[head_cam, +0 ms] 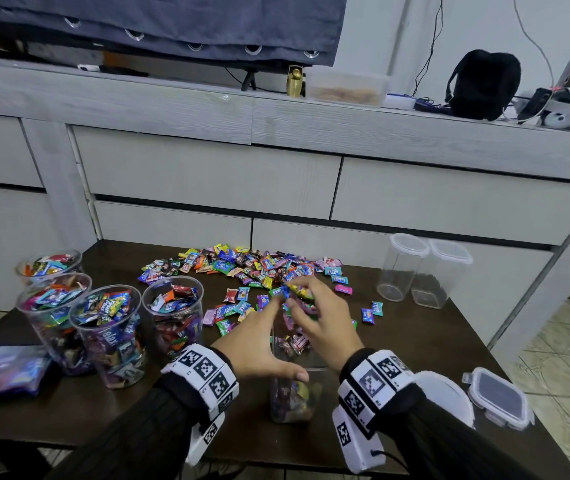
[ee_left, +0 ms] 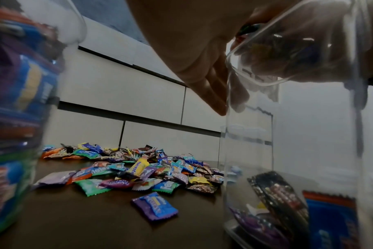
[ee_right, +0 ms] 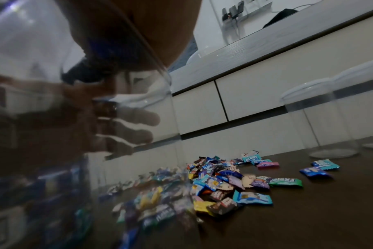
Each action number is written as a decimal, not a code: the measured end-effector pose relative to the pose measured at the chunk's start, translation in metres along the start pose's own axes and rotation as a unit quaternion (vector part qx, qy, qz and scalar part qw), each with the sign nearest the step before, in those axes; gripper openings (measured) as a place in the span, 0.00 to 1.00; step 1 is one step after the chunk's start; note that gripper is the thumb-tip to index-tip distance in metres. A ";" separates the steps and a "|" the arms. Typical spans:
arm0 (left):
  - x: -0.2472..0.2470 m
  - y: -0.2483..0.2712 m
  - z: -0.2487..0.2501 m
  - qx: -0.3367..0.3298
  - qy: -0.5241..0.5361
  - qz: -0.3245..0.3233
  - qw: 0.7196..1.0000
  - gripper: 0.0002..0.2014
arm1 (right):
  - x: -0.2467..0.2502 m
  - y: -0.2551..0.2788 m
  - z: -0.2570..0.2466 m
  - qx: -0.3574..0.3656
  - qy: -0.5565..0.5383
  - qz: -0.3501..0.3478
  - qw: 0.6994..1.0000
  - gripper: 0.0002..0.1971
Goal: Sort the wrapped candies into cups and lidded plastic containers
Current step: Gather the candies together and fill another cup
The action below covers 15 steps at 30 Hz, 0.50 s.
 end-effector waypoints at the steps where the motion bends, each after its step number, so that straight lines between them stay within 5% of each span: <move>1: -0.001 0.000 -0.001 0.001 -0.017 -0.007 1.000 0.68 | -0.002 0.002 -0.001 0.009 0.005 -0.011 1.000 0.10; 15: -0.006 0.008 -0.006 0.000 0.074 -0.006 0.997 0.48 | -0.007 0.016 -0.012 0.074 0.058 -0.178 0.980 0.14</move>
Point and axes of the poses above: each hand's wrist, its own y-axis away from the middle knuckle, its own x-axis out of the back of the hand, z = x × y, the point moved 7 cm from there along -y, towards the middle knuckle, and after that the axes turned 9 degrees about z, right-handed, at the moved point
